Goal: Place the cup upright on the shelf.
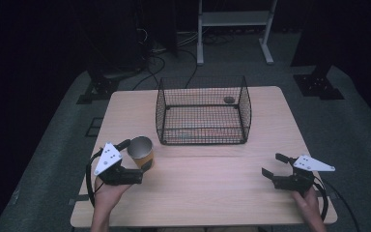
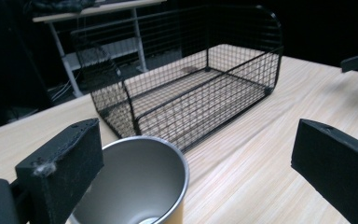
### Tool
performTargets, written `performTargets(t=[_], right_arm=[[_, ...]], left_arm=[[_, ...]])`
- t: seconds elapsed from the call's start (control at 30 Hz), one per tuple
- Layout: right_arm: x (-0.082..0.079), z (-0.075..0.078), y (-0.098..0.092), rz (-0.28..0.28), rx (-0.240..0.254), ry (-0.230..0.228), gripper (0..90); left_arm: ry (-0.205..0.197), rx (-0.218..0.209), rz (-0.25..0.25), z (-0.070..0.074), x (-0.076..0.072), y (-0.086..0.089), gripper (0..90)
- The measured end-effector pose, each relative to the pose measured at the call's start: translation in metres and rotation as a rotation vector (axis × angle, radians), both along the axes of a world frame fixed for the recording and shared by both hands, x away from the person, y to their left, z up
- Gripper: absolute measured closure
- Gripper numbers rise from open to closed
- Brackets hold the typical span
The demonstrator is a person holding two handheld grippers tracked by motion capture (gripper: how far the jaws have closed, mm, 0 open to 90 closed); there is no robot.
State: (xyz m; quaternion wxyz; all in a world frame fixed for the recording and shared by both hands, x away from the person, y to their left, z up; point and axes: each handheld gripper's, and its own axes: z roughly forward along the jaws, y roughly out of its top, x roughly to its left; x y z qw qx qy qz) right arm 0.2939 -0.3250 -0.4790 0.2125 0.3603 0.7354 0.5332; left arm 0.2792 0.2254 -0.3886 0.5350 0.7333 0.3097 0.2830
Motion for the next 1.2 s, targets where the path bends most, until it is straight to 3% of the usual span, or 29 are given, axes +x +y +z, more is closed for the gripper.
performTargets(t=[0.47, 0.8, 1.0, 1.2], right_arm=[[0.000, 0.000, 0.000, -0.002, 0.001, 0.000, 12.9], [0.000, 0.000, 0.001, 0.003, -0.010, -0.002, 12.9], [0.000, 0.000, 0.001, -0.002, -0.010, 0.001, 12.9], [0.001, 0.000, 0.002, -0.001, -0.021, 0.002, 12.9]], left_arm=[[0.050, 0.033, 0.056, -0.018, 0.012, 0.012, 1.6], [0.114, 0.031, 0.098, -0.037, 0.023, 0.022, 1.6], [0.150, 0.051, 0.103, -0.047, 0.033, 0.020, 1.6], [0.194, 0.037, 0.091, -0.054, 0.045, 0.019, 1.6]])
